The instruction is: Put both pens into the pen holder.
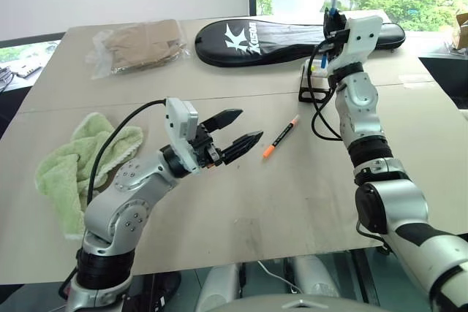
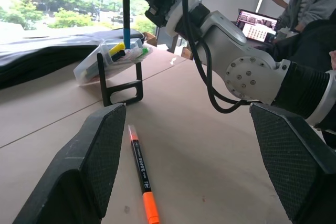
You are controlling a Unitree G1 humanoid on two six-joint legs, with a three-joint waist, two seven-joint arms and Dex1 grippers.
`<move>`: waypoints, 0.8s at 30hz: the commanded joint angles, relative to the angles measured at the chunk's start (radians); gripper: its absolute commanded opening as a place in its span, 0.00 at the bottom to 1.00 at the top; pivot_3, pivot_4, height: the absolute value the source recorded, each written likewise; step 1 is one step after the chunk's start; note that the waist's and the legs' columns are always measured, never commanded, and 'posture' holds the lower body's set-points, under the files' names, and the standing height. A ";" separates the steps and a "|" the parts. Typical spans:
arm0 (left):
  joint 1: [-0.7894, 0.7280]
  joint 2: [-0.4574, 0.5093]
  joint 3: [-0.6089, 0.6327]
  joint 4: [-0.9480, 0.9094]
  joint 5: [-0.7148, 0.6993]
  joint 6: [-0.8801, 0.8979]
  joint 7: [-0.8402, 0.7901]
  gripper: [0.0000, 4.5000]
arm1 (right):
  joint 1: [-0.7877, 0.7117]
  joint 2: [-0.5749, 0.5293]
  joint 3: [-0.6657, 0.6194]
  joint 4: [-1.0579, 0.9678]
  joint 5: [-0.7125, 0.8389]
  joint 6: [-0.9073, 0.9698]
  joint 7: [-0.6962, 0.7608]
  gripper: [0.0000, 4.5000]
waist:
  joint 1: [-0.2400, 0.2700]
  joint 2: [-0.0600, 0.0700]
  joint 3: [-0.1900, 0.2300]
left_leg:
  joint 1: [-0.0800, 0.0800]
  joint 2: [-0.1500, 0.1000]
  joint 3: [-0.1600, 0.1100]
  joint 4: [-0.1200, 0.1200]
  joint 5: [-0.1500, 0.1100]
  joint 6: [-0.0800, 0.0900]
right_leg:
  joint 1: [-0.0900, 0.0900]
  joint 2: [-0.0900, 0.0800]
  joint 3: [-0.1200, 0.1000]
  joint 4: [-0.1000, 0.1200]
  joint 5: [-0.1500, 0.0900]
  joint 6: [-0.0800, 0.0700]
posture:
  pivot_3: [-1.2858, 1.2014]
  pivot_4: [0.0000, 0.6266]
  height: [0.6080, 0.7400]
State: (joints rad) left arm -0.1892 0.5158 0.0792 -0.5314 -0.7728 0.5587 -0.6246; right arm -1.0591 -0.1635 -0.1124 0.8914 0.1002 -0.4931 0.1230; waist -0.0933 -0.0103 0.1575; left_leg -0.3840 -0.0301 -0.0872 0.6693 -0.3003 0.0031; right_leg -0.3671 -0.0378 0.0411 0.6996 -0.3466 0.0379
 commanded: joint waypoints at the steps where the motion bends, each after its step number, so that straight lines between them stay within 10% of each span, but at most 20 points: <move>1: 0.010 0.014 0.040 -0.047 -0.010 -0.011 0.005 0.86 | -0.050 -0.018 -0.030 0.060 -0.008 -0.087 -0.023 0.43 | -0.001 0.000 0.000 | 0.000 0.000 0.000 0.000 0.000 0.000 | 0.000 0.000 0.000 0.000 0.000 0.000 | 0.52 0.24 1.00; 7: 0.029 0.012 0.049 -0.047 -0.008 -0.015 0.009 0.86 | -0.011 -0.027 -0.028 0.007 -0.011 -0.113 -0.002 0.99 | -0.004 0.000 0.000 | 0.000 0.000 0.000 0.000 0.000 0.000 | 0.000 0.000 0.000 0.000 0.000 0.000 | 0.52 0.24 1.00; 24: -0.017 -0.052 -0.018 0.056 0.061 -0.066 -0.036 0.86 | 0.290 -0.096 -0.026 -0.629 0.085 0.417 0.108 0.99 | 0.004 0.000 0.000 | 0.000 0.000 0.000 0.001 0.000 0.000 | 0.000 0.000 0.000 0.002 0.000 0.000 | 0.52 0.24 1.00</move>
State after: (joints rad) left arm -0.2006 0.4652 0.0650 -0.4638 -0.7232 0.5150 -0.6528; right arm -0.7712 -0.2371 -0.1231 0.3581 0.1640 -0.1379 0.2268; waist -0.0897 -0.0098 0.1573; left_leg -0.3838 -0.0299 -0.0876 0.6698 -0.3002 0.0029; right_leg -0.3669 -0.0381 0.0412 0.7020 -0.3466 0.0379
